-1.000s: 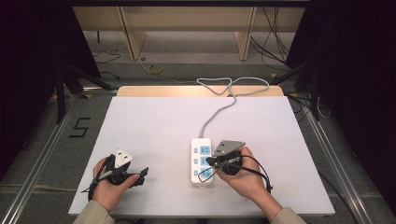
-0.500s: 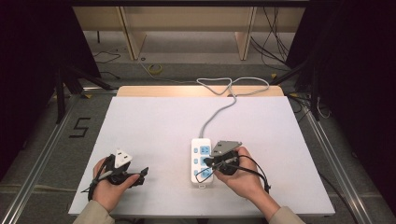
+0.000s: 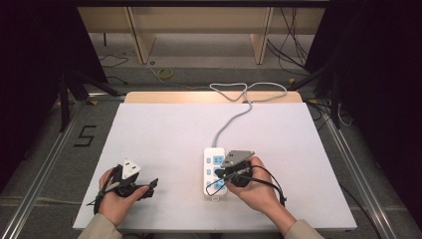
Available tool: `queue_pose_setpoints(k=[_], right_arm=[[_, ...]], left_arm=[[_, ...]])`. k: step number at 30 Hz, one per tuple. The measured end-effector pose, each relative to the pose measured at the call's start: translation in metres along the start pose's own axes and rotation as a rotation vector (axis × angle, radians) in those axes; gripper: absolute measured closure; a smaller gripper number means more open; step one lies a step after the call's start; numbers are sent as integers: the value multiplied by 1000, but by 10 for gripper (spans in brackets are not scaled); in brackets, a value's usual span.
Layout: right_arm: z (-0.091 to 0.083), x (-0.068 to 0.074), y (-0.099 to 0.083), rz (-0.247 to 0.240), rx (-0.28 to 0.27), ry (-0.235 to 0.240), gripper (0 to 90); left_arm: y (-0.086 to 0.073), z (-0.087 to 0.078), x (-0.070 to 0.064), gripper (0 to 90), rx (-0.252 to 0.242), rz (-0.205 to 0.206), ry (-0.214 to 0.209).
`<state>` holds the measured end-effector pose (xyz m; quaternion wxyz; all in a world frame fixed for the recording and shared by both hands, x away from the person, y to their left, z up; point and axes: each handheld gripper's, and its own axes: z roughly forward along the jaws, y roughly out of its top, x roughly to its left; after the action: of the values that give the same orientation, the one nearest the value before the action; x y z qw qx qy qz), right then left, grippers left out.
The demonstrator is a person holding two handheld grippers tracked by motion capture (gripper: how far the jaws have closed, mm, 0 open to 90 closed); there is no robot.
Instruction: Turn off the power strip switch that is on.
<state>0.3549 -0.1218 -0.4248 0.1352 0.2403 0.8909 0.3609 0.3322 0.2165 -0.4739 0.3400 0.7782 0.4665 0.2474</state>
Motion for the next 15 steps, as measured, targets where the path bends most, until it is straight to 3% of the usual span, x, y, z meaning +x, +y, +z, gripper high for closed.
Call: queue_pose_setpoints(k=[15], right_arm=[[7,3,3,-3,14,16,900]], left_arm=[[0,0,0,122,-2,0,-1]])
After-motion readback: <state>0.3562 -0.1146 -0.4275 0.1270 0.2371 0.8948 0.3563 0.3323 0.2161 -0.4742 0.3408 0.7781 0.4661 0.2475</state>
